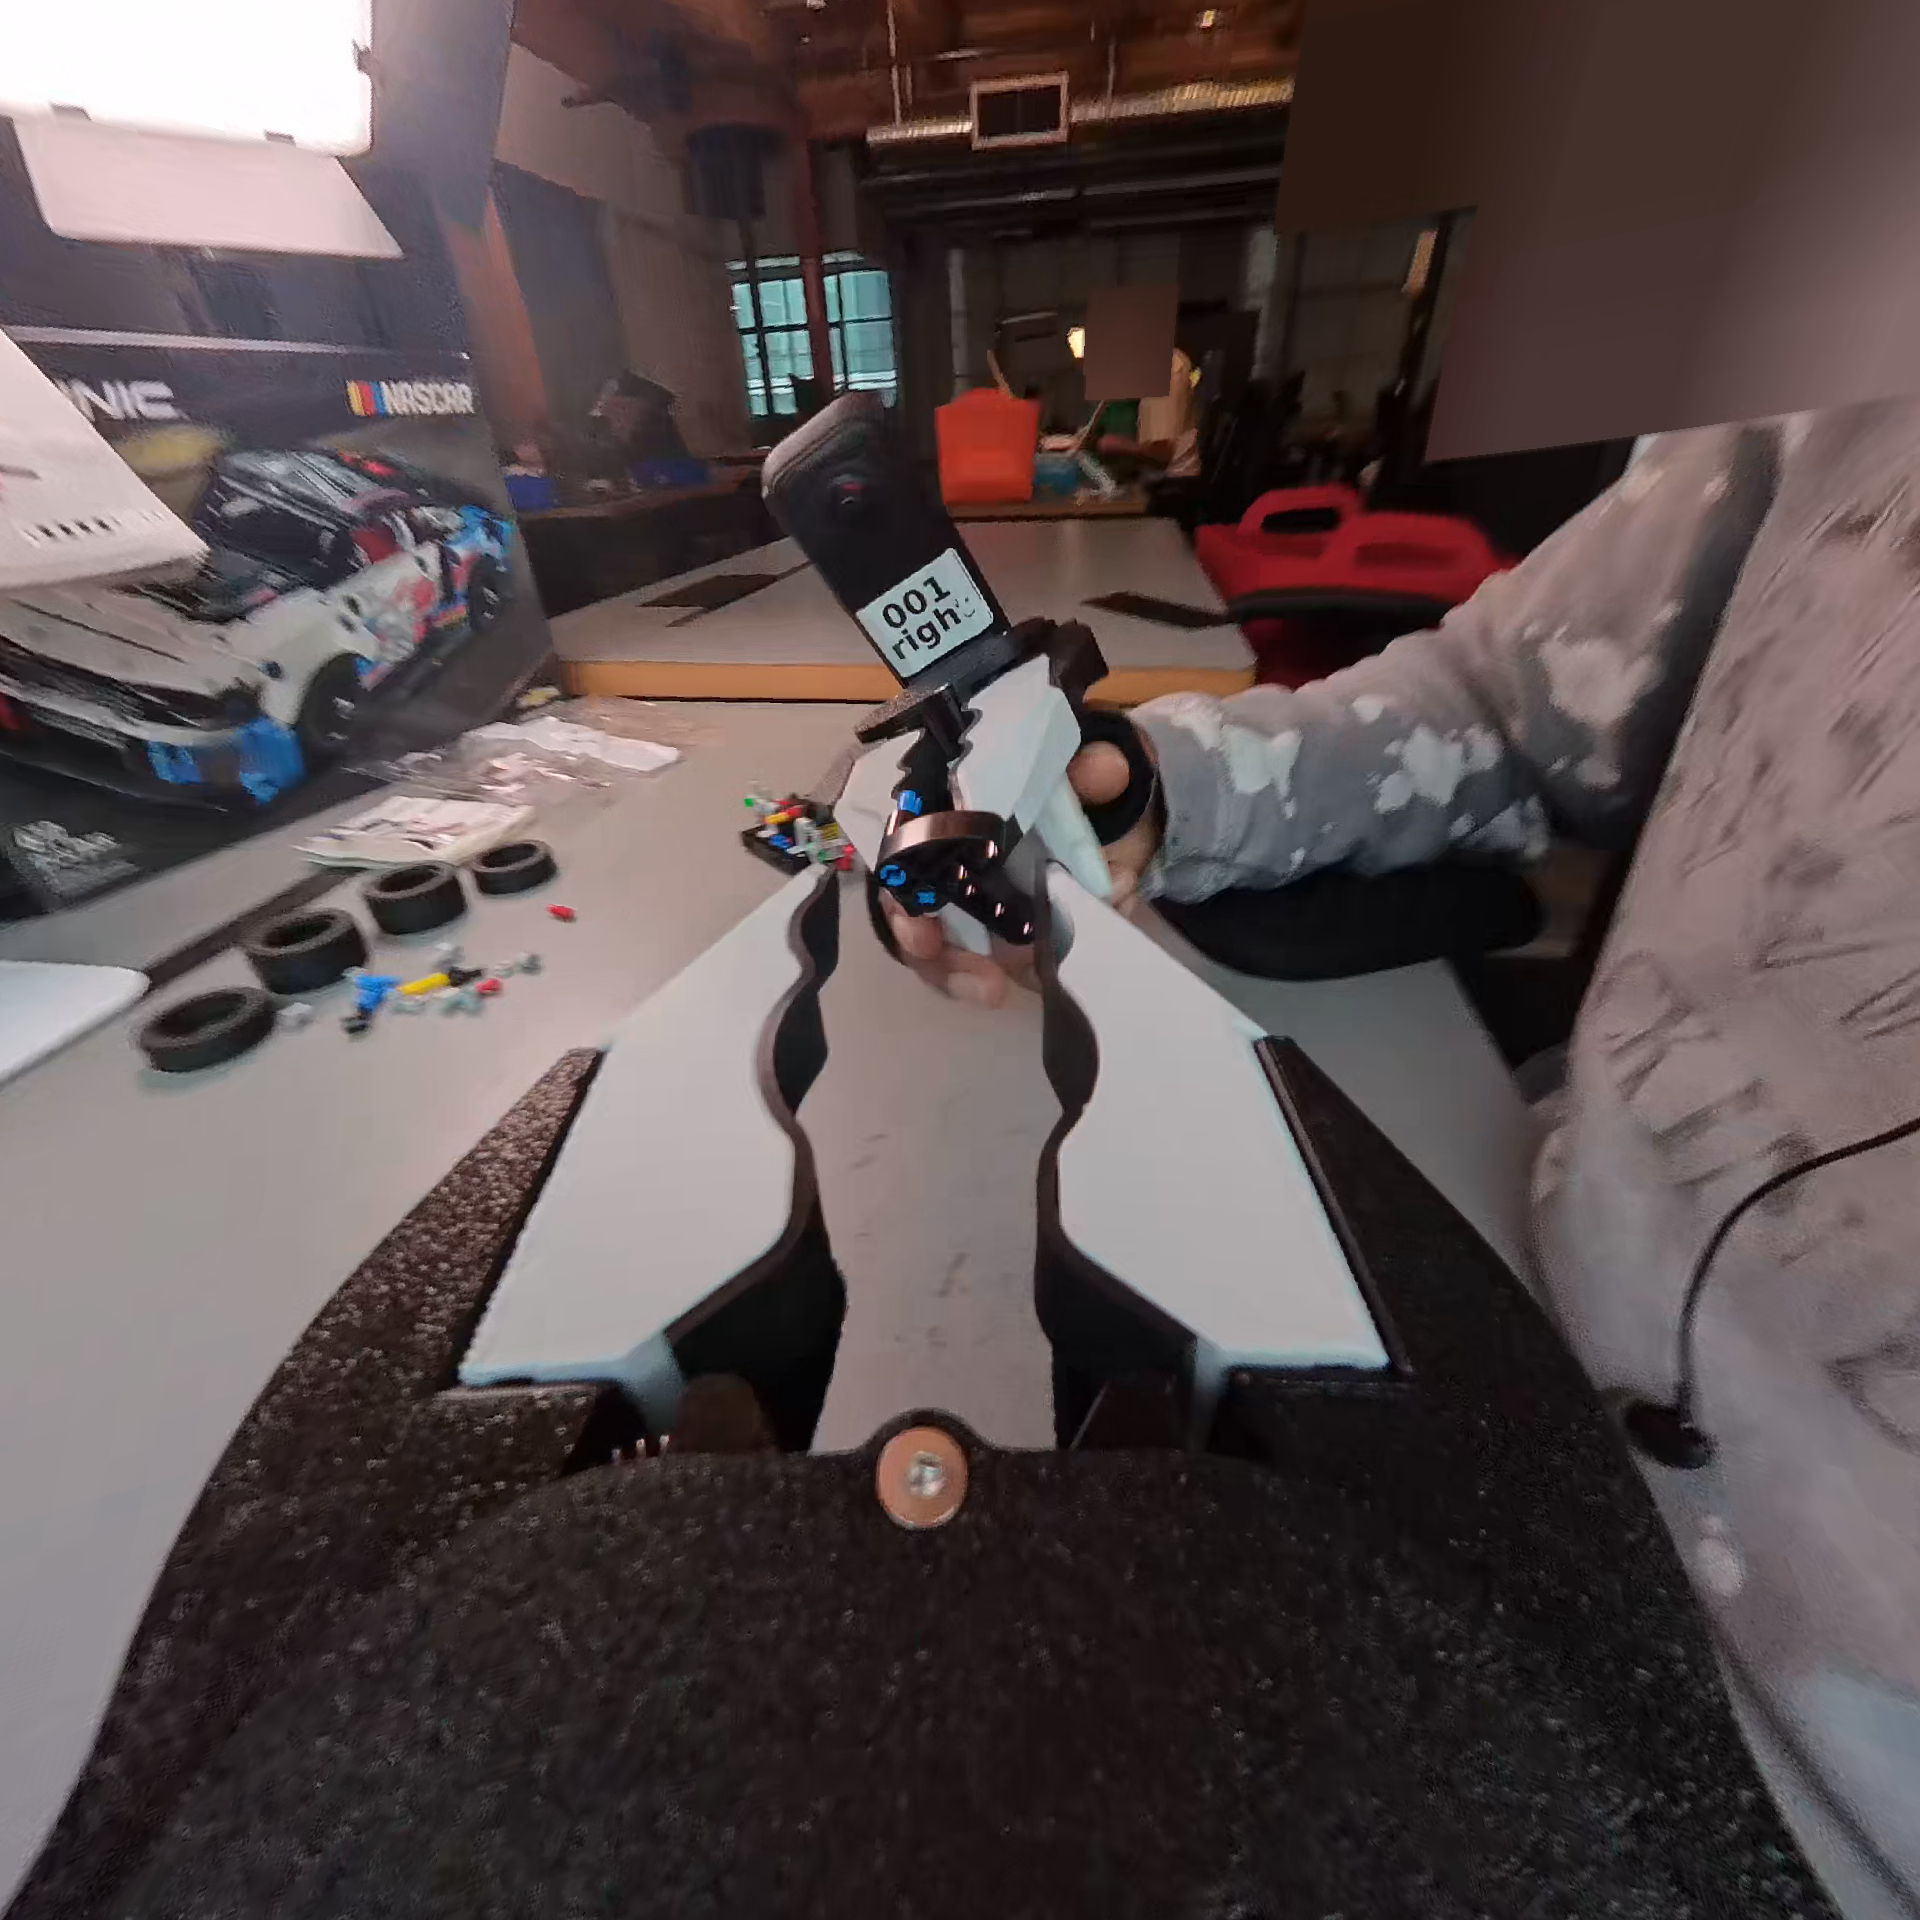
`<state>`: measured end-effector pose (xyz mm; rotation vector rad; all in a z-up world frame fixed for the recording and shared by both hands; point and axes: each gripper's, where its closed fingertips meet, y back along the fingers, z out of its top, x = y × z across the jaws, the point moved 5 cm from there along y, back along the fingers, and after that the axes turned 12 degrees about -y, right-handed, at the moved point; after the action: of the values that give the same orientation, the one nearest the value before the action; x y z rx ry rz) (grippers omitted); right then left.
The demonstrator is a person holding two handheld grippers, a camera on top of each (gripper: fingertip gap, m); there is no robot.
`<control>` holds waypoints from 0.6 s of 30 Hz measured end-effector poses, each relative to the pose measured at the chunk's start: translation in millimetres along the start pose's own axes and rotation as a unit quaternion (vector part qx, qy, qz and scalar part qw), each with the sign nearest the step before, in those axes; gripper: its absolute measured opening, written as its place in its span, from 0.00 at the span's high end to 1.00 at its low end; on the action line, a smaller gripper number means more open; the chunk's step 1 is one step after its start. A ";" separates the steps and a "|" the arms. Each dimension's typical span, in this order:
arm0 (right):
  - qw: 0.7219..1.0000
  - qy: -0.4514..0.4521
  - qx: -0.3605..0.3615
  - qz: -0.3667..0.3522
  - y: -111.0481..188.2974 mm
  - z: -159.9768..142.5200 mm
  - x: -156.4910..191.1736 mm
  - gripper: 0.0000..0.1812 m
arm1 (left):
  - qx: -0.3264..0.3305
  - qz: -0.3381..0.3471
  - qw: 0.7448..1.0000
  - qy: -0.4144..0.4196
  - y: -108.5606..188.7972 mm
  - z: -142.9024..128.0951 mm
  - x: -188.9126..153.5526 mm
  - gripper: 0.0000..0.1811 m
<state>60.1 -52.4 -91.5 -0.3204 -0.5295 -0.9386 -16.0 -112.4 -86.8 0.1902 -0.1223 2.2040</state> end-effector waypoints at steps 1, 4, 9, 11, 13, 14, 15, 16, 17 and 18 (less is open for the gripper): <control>0.998 0.061 0.006 -0.019 0.2 0.3 3.1 0.94 | -0.020 -0.021 0.998 0.061 1.5 0.8 2.6 0.76; 0.984 0.171 0.005 -0.044 -1.5 2.6 14.2 0.94 | -0.047 -0.085 0.977 0.187 1.4 0.5 4.1 0.76; 0.962 0.260 0.036 -0.073 -5.1 -6.4 19.6 0.95 | -0.021 -0.098 0.984 0.145 -5.7 -0.6 -6.9 0.83; 0.960 0.266 0.032 -0.084 -5.7 -5.4 18.7 0.95 | -0.011 -0.092 0.987 0.133 -4.9 -0.4 -5.7 0.84; 0.950 0.290 0.012 -0.113 -5.4 -0.5 16.9 0.95 | -0.007 -0.074 0.987 0.142 -3.8 0.5 -0.5 0.86; 0.942 0.308 -0.013 -0.134 -2.9 6.3 16.6 0.95 | -0.005 -0.065 0.985 0.159 -3.3 -0.9 3.5 0.89; 0.934 0.324 -0.002 -0.150 -2.9 6.9 15.4 0.95 | -0.006 -0.061 0.982 0.181 -3.3 -3.7 6.3 0.94; 0.924 0.348 0.003 -0.159 -3.5 7.2 16.5 0.95 | -0.014 -0.063 0.977 0.204 -3.6 -5.5 7.3 0.94; 0.916 0.364 0.010 -0.170 -4.0 6.9 16.7 0.96 | -0.019 -0.064 0.974 0.216 -3.7 -6.6 7.4 0.94; 0.911 0.373 0.012 -0.179 -4.1 6.5 16.3 0.96 | -0.017 -0.059 0.974 0.217 -3.7 -7.6 8.0 0.95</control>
<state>62.6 -62.6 -76.8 0.1778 0.1169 -1.3154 -18.4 -102.7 -92.8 -0.2972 0.0928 2.0717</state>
